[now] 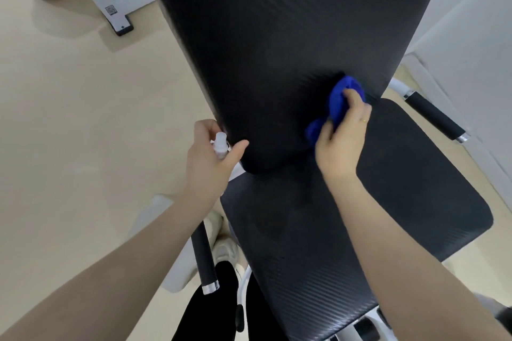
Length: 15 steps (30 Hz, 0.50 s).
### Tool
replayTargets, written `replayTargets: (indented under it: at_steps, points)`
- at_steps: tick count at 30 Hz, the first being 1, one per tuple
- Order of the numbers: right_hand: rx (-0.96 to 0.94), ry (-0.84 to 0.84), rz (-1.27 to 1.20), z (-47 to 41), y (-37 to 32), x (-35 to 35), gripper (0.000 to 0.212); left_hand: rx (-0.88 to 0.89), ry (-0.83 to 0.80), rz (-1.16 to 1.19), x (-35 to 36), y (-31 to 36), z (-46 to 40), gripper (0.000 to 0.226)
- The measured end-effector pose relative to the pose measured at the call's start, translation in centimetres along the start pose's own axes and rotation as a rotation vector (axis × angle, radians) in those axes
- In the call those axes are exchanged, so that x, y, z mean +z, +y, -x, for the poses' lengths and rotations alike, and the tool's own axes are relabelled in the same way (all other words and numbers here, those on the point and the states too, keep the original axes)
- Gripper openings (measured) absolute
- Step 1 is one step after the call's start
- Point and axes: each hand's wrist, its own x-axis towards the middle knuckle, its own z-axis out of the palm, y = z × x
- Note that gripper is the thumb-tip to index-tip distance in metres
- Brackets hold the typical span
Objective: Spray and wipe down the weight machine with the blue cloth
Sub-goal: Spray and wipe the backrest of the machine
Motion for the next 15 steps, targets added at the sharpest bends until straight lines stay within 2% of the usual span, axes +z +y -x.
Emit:
replayTargets:
  at_steps: [4, 6, 10, 13, 15]
  points:
    - [-0.3, -0.238, -0.022, 3.6, -2.5, 0.7, 0.056, -0.009, 0.042, -0.02, 0.4, 0.3, 0.4, 0.031]
    - [-0.351, -0.255, 0.025, 2.3, -1.7, 0.4, 0.059, 0.001, 0.07, -0.062, 0.6, 0.4, 0.6, 0.031]
    - [-0.077, -0.113, -0.084, -1.5, 0.5, -0.7, 0.055, -0.001, 0.084, -0.119, 0.9, 0.5, 0.7, 0.029]
    - [0.143, 0.017, -0.137, -1.3, 1.0, 0.1, 0.053, -0.005, 0.089, -0.146, 1.2, 0.3, 0.8, 0.027]
    - [0.199, 0.078, -0.127, -0.2, 0.5, 1.0, 0.055, -0.006, 0.09, -0.15, 1.2, 0.1, 0.9, 0.027]
